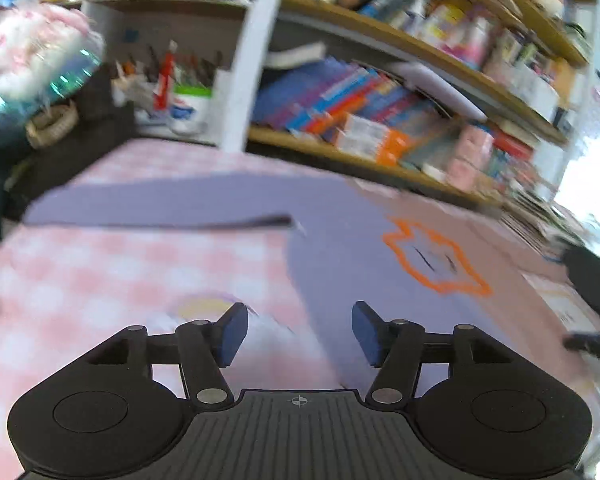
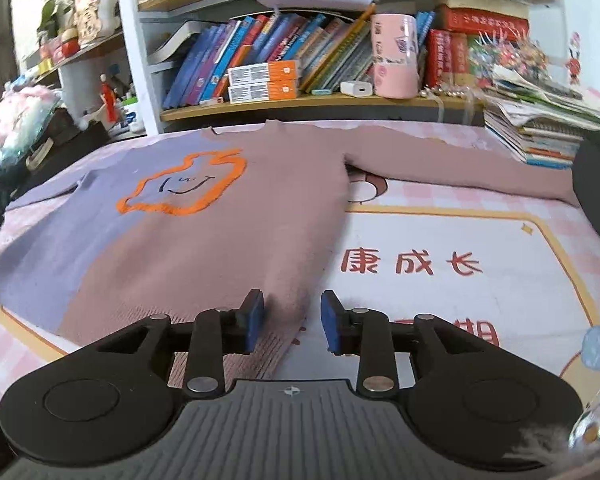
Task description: Fold clothes
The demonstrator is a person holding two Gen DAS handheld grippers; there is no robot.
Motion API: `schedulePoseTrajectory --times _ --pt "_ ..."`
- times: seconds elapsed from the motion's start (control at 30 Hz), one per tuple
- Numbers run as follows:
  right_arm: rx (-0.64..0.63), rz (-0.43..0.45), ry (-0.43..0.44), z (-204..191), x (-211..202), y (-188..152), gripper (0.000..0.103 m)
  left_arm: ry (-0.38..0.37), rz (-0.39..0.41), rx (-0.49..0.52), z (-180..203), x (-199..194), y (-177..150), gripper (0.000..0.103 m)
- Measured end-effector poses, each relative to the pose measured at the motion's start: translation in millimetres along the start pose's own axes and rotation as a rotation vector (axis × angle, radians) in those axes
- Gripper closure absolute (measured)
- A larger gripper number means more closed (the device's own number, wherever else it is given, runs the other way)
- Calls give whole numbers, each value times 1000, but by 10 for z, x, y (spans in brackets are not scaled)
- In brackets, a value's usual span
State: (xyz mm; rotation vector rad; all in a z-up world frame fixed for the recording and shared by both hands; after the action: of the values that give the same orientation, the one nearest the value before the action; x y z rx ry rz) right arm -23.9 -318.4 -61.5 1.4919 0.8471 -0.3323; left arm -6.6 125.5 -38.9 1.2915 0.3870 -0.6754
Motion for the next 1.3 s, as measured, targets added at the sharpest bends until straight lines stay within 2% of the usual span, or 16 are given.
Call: schedulePoseTrajectory --times 0.23,0.33,0.37,0.4,0.43,0.47,0.53,0.8,1.2,1.3 --pt "3 -10 -14 -51 -21 -31 74 -20 -55 -25 62 165 -148 45" --pt "7 -15 -13 -41 -17 -22 75 -33 -66 -20 107 210 -169 49" --pt "5 -16 -14 -42 -17 -23 76 -39 -67 -16 118 223 -164 56" --pt "4 -18 -6 -51 -15 -24 82 -50 -73 -15 141 244 -163 66" --pt "4 -20 3 -60 -14 -24 84 -64 -81 -17 156 271 -166 88" --pt "3 -19 0 -65 -9 -20 85 -71 -84 -17 162 295 -169 95" --pt "6 -18 -1 -66 12 -5 89 -75 -86 -7 167 347 -140 98" --pt "18 11 -35 -16 235 176 90 -60 -82 32 222 617 123 98" --pt "11 9 -71 11 106 80 90 -84 -88 12 265 521 -23 97" --pt "7 13 -73 -2 82 80 88 -60 -90 26 274 501 -25 90"
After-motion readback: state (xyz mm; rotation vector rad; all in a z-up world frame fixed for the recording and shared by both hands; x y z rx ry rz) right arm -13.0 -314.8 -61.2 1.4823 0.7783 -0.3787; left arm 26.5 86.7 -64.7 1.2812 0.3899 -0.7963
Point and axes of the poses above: each gripper's, at about its wrist camera, not at the fingertips, and x roughly the way its jaws point, z to its right, y to its top, the point moved 8 cm from there along x, roughly the way its jaws point, and after that the axes turned 8 degrees about -z, right-handed, at the moved point
